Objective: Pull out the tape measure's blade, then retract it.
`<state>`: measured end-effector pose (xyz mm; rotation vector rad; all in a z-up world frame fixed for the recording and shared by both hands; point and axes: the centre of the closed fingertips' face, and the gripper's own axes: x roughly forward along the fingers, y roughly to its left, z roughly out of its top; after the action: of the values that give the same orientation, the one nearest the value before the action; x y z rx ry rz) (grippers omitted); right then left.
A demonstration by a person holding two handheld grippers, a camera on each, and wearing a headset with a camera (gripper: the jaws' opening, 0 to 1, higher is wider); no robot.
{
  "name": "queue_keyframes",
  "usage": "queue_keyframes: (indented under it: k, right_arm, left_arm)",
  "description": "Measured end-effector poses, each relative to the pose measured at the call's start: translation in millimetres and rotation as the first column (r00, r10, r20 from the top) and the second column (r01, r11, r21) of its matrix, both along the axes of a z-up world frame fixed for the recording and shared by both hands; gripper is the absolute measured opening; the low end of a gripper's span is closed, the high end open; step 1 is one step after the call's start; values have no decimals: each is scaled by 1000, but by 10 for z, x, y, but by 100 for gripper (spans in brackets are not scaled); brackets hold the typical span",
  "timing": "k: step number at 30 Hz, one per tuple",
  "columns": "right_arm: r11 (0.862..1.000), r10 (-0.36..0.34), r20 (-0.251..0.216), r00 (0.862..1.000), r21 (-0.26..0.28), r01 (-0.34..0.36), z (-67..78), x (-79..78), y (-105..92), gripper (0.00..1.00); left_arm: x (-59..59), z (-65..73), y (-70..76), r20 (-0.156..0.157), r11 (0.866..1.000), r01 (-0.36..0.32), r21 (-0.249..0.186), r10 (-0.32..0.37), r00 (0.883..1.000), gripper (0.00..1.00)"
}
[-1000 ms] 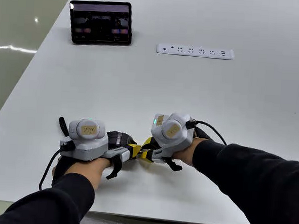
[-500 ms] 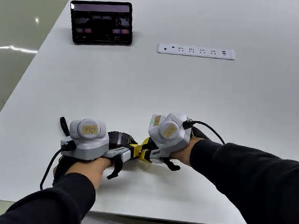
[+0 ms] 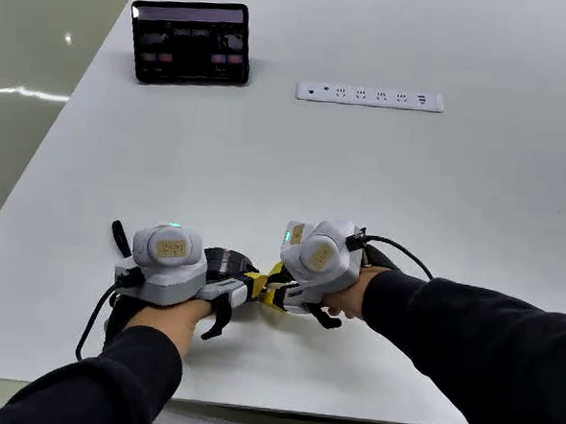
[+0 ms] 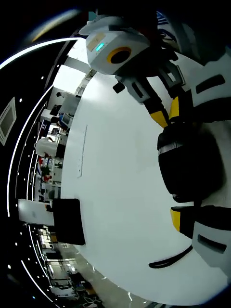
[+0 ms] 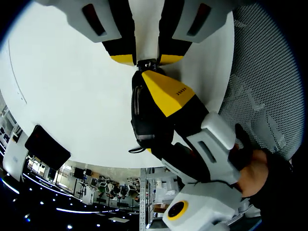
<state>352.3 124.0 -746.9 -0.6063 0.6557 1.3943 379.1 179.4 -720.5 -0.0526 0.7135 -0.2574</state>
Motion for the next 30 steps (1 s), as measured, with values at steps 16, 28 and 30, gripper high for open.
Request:
queue_keyframes:
  k: [16,28,30]
  right_arm:
    - [934,-288,-34,957,210,289,825,52,-843,38]
    - [906,-404,20,914,146,397,813,2,-1860,57]
    - [899,-423,20,906,137,417,804,-10,-2009,60]
  left_arm:
    - [61,625,157,134,971,168,-171,-146,980,100]
    - [-195,650,473,164,953,294,-74,-279,946,100]
    - [-243,607,589,156,958,283,-46,-273,949,100]
